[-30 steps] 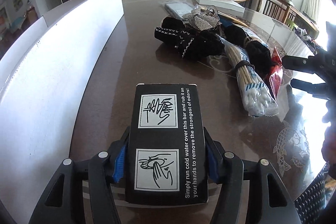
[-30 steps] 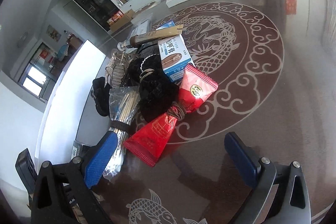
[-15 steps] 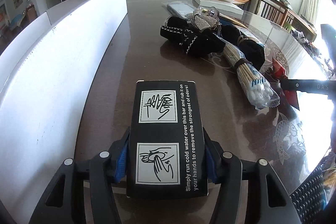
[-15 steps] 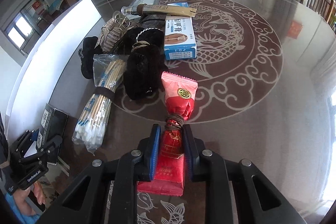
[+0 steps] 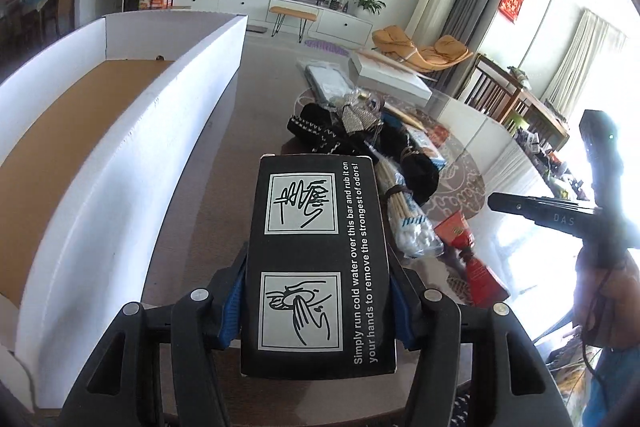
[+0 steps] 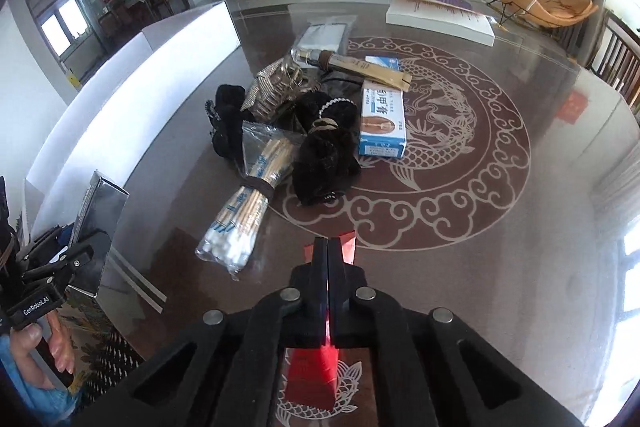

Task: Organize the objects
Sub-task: 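Carry the black box and red packet into the cardboard box and release both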

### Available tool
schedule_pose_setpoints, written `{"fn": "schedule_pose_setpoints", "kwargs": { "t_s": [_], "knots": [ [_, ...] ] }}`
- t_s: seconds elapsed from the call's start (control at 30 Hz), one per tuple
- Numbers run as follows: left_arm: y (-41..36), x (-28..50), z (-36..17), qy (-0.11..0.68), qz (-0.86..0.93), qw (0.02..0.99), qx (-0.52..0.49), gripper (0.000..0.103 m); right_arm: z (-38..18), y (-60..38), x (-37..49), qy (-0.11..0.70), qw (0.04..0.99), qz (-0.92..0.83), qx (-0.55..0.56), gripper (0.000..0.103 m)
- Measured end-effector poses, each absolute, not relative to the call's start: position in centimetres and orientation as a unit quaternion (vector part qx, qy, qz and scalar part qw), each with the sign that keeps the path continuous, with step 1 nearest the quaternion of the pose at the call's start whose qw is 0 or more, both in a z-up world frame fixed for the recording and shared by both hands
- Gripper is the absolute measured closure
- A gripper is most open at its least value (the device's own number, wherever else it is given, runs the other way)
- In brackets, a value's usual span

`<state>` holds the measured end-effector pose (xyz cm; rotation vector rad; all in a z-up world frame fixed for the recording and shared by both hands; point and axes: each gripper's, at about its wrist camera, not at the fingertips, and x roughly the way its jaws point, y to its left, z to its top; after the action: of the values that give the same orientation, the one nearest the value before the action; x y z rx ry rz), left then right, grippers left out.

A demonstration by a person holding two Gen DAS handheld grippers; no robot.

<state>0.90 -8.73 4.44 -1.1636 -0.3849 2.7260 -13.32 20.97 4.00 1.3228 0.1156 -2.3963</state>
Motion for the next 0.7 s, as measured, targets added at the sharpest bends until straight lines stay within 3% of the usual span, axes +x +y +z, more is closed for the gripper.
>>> {"fn": "schedule_pose_setpoints", "kwargs": {
  "t_s": [0.17, 0.23, 0.27, 0.3, 0.43, 0.57, 0.7],
  "knots": [
    [-10.5, 1.9, 8.5, -0.124, 0.922, 0.061, -0.362, 0.045, 5.4, 18.8, -15.3, 0.07, 0.223, -0.846, 0.48, 0.098],
    [-11.3, 2.4, 9.2, -0.127, 0.924, 0.055, -0.356, 0.045, 4.8, 18.9, -15.1, 0.079, 0.225, -0.83, 0.504, 0.07],
    [-11.6, 2.7, 9.4, -0.128, 0.925, 0.052, -0.354, 0.045, 4.2, 19.0, -14.8, 0.092, 0.225, -0.823, 0.513, 0.038],
    [-11.9, 3.1, 9.6, -0.128, 0.926, 0.049, -0.352, 0.045, 3.4, 19.1, -14.3, 0.108, 0.224, -0.816, 0.523, 0.027],
    [-12.6, 3.6, 9.6, -0.136, 0.927, 0.044, -0.347, 0.045, -1.0, 18.4, -12.9, 0.144, 0.223, -0.783, 0.563, 0.034],
    [-12.9, 3.9, 9.8, -0.139, 0.926, 0.05, -0.346, 0.045, -3.6, 18.1, -12.5, 0.159, 0.213, -0.781, 0.565, 0.079],
    [-14.9, 4.7, 11.0, -0.148, 0.928, 0.045, -0.339, 0.045, -0.7, 19.1, -12.4, 0.135, 0.216, -0.799, 0.545, 0.08]
  ]
}}
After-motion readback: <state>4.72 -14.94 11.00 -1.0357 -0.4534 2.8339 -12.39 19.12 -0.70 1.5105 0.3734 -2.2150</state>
